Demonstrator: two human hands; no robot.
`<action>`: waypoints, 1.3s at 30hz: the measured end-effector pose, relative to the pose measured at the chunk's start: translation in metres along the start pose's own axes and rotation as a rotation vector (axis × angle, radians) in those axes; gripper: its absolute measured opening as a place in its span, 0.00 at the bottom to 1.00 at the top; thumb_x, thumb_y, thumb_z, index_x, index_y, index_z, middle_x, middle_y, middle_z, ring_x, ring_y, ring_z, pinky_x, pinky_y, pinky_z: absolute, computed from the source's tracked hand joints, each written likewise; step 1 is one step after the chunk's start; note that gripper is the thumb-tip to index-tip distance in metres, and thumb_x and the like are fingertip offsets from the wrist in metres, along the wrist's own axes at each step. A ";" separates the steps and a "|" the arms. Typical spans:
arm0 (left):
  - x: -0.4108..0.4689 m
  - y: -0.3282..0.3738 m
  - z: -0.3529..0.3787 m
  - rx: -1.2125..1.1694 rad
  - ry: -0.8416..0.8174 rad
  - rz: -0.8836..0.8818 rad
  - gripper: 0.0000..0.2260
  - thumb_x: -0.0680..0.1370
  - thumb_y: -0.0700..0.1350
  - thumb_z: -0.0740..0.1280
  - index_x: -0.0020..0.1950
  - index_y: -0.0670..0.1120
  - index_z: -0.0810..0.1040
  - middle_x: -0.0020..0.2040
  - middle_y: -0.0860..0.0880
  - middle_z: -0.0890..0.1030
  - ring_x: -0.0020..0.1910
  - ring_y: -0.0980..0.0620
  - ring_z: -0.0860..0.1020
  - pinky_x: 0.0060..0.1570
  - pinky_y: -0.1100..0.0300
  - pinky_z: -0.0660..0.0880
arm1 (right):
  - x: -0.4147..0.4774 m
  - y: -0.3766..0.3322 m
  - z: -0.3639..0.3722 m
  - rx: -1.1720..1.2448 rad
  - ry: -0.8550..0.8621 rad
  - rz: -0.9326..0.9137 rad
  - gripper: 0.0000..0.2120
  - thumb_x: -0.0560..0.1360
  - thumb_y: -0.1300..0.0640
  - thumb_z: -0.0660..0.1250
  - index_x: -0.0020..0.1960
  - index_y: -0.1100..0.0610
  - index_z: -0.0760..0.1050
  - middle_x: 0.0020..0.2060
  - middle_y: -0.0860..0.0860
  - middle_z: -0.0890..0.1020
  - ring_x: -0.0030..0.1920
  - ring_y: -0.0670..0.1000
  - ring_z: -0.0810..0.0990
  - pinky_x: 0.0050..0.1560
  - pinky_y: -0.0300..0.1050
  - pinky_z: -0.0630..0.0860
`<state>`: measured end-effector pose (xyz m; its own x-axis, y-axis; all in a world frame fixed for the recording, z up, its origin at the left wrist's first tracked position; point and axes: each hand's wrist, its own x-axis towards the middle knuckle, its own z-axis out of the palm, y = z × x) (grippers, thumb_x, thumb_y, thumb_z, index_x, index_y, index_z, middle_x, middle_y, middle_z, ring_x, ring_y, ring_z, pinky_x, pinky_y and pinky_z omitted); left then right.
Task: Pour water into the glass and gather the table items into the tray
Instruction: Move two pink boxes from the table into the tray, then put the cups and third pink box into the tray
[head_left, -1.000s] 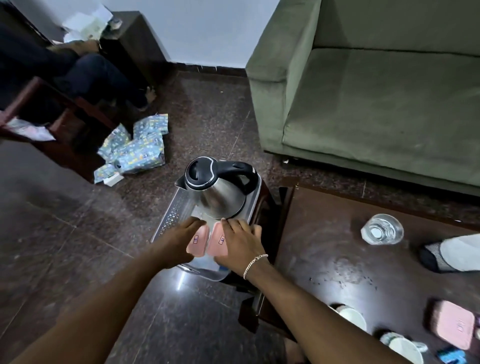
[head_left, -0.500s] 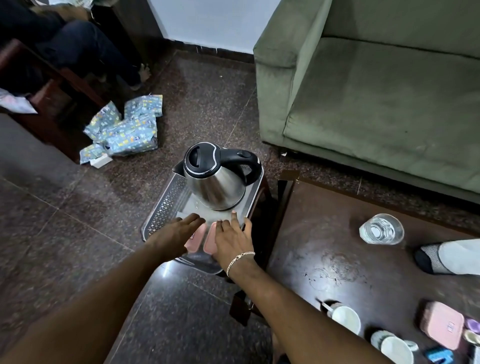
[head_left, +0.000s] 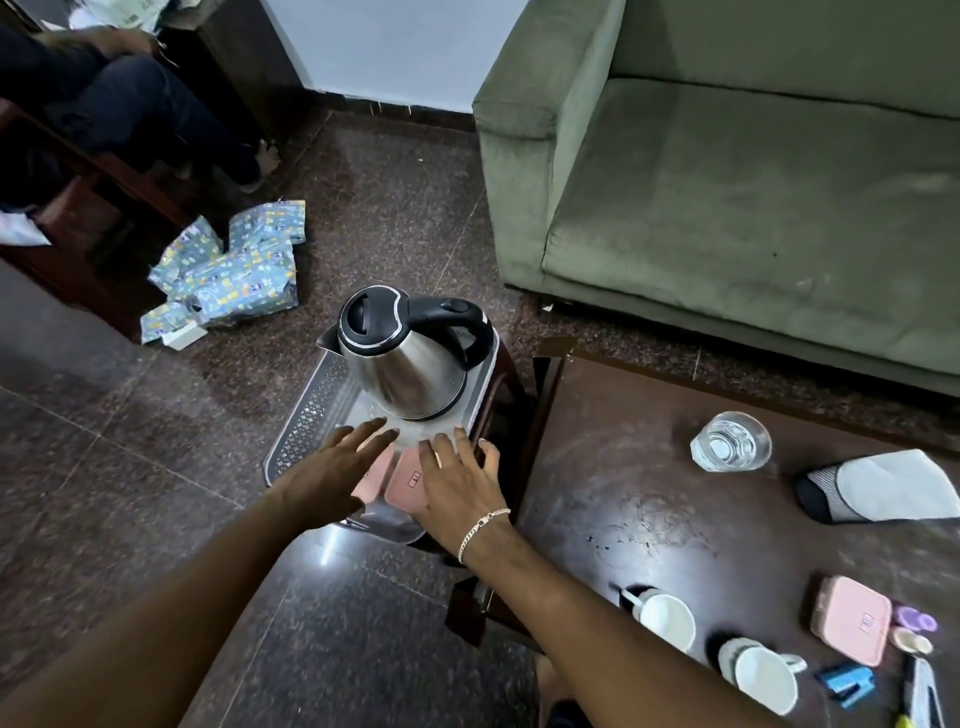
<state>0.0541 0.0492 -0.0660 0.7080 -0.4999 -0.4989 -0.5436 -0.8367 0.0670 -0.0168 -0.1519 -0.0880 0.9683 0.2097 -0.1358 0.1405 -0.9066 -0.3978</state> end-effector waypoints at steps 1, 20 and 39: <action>-0.002 0.007 -0.006 0.008 0.039 -0.003 0.50 0.67 0.47 0.81 0.82 0.50 0.56 0.82 0.46 0.59 0.74 0.40 0.65 0.69 0.45 0.73 | -0.006 0.005 -0.005 0.032 0.040 -0.003 0.39 0.70 0.40 0.68 0.74 0.59 0.64 0.69 0.56 0.70 0.74 0.59 0.61 0.68 0.62 0.57; 0.073 0.336 0.037 -0.218 0.125 0.410 0.34 0.78 0.62 0.63 0.79 0.46 0.61 0.73 0.46 0.68 0.68 0.43 0.71 0.68 0.47 0.71 | -0.262 0.289 -0.048 -0.111 0.140 0.545 0.21 0.72 0.44 0.70 0.61 0.53 0.77 0.58 0.52 0.79 0.57 0.57 0.77 0.50 0.54 0.73; 0.087 0.484 0.083 -0.026 -0.228 0.605 0.41 0.60 0.63 0.78 0.66 0.52 0.64 0.64 0.50 0.69 0.60 0.45 0.72 0.55 0.45 0.77 | -0.336 0.390 -0.037 -0.072 -0.270 0.595 0.48 0.66 0.40 0.73 0.79 0.51 0.54 0.78 0.51 0.59 0.71 0.58 0.65 0.65 0.56 0.67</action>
<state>-0.1849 -0.3813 -0.1492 0.1647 -0.8273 -0.5371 -0.8036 -0.4283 0.4132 -0.2794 -0.5898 -0.1641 0.8002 -0.2592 -0.5408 -0.3805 -0.9164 -0.1239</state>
